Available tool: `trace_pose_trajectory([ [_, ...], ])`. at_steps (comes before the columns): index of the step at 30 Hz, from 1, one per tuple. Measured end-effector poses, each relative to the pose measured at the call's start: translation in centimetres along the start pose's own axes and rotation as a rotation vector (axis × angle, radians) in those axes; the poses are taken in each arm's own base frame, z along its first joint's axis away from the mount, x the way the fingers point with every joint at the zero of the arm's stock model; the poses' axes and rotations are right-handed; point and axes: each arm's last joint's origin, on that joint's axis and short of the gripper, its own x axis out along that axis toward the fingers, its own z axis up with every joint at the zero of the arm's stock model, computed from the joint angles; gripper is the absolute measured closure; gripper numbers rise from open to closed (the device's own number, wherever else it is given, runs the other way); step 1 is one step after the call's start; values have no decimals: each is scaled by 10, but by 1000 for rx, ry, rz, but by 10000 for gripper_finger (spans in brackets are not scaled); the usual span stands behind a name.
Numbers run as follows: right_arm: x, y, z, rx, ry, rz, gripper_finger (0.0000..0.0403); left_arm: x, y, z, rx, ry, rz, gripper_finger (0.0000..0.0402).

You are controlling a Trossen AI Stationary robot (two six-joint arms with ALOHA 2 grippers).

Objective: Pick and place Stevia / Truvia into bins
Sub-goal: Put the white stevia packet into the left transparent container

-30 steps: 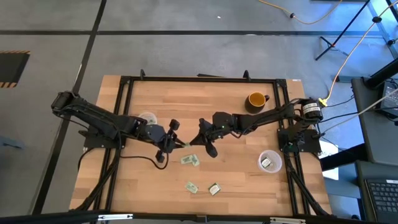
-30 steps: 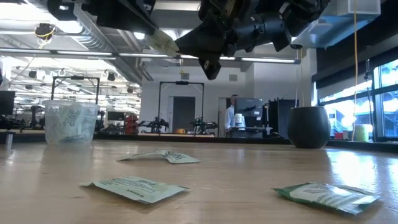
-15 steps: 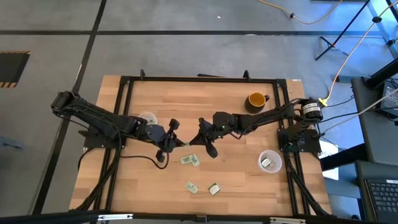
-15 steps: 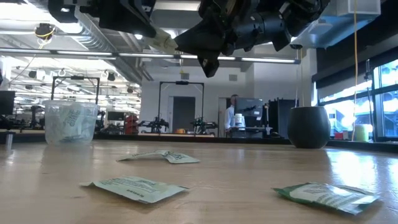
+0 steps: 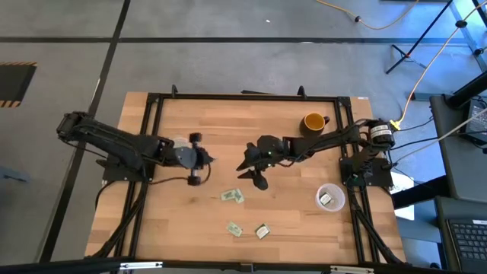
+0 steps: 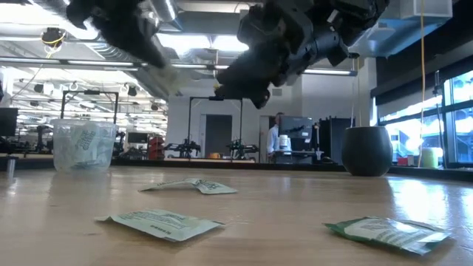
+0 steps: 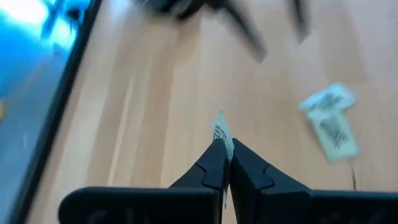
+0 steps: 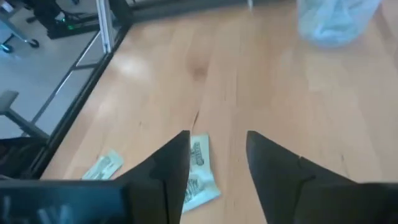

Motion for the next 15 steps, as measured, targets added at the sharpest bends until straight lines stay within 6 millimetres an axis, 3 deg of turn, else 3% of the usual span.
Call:
trace_pose_trajectory([
  [10,0,-1,-1,-48,8,-2,238,-34,34,-45,-545,313,140,394],
  [15,0,-1,-1,-49,8,-3,238,-39,41,-57,-677,430,195,394],
])
